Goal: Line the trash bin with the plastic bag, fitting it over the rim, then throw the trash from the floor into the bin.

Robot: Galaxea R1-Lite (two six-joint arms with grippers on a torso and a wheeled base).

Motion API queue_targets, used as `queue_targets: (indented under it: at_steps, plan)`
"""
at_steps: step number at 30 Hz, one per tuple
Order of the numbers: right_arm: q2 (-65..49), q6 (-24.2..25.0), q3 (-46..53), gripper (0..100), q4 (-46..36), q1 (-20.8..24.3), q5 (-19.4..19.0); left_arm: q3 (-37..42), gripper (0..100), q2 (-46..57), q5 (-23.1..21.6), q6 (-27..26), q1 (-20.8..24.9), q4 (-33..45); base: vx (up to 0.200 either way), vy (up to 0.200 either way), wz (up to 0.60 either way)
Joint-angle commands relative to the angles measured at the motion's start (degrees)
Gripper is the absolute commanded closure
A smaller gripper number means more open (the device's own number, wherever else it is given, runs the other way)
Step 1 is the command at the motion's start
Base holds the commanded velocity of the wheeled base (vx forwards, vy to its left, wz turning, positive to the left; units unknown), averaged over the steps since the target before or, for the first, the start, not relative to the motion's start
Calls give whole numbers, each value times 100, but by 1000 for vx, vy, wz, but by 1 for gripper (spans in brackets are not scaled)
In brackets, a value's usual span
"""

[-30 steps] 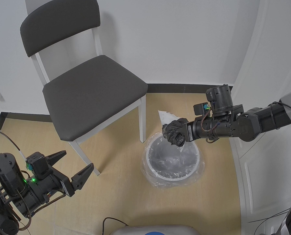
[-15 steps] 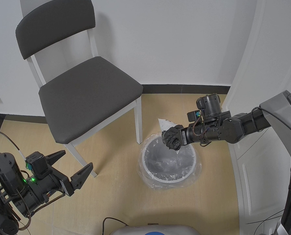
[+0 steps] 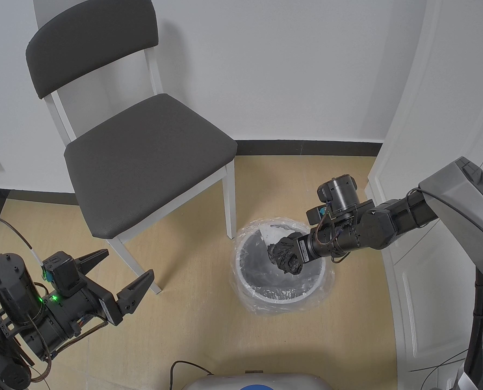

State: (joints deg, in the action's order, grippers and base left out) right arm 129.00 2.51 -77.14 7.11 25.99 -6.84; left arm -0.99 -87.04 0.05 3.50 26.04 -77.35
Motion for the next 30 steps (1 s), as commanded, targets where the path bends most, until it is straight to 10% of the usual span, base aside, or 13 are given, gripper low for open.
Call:
queue_targets:
  at_steps: [1, 12, 30]
  plan:
    - [20, -5, 235, 100, 10, 38, -2, 99, 0, -6, 4, 2, -11, 1, 0, 0, 0]
    - [-270, -40, 911, 100, 63, 257, 7, 99, 0, -23, 4, 10, -2, 9, 0, 0, 0]
    - [1303, -119, -1479, 100, -1124, 46, 51, 99, 0, -50, 4, 10, -11, 9, 0, 0, 0]
